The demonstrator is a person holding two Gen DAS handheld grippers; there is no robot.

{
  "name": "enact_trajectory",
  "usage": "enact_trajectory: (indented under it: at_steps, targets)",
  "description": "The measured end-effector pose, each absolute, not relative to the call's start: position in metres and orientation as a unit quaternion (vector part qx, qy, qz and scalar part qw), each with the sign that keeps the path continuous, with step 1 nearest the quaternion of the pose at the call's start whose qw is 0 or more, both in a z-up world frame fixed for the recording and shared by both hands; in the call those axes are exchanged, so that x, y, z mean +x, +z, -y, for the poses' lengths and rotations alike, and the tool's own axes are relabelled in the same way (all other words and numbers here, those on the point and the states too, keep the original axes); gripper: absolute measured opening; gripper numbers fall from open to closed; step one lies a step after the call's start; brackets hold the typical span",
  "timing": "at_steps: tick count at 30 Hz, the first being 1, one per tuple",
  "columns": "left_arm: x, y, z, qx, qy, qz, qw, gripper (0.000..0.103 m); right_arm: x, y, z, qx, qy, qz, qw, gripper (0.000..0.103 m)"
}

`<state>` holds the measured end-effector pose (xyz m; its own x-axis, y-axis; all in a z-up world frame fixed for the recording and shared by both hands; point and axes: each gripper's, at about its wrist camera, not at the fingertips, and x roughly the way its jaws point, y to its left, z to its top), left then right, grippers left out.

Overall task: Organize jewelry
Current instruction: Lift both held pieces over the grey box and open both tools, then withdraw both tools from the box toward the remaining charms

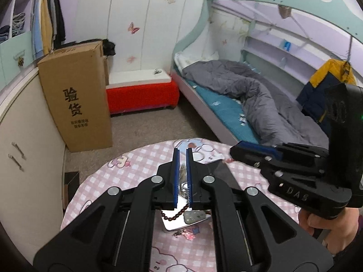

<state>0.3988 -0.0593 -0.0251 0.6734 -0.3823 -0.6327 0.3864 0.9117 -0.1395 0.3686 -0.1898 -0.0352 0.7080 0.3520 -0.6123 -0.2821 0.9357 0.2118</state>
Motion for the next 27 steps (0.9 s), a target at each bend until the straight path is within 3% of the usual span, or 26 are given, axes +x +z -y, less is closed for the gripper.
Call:
enact_trajectory:
  at_steps: [1, 2, 3, 5, 27]
  targets:
    - [0.400, -0.026, 0.060, 0.008, -0.202, -0.349, 0.915, 0.018, 0.369, -0.037, 0.193, 0.058, 0.166, -0.344, 0.922, 0.051]
    - [0.399, -0.027, 0.060, 0.017, -0.188, -0.352, 0.917, 0.056, 0.369, -0.037, 0.195, 0.064, 0.157, -0.344, 0.924, 0.072]
    - [0.396, -0.026, 0.056, 0.023, -0.153, -0.337, 0.929, 0.078, 0.367, -0.037, 0.200, 0.069, 0.141, -0.335, 0.929, 0.094]
    - [0.387, -0.022, 0.048, 0.018, -0.137, -0.303, 0.943, 0.096, 0.359, -0.034, 0.211, 0.089, 0.132, -0.319, 0.934, 0.096]
    - [0.265, 0.007, -0.002, -0.006, -0.101, -0.232, 0.967, 0.097, 0.275, -0.005, 0.243, 0.115, 0.106, -0.273, 0.949, 0.096]
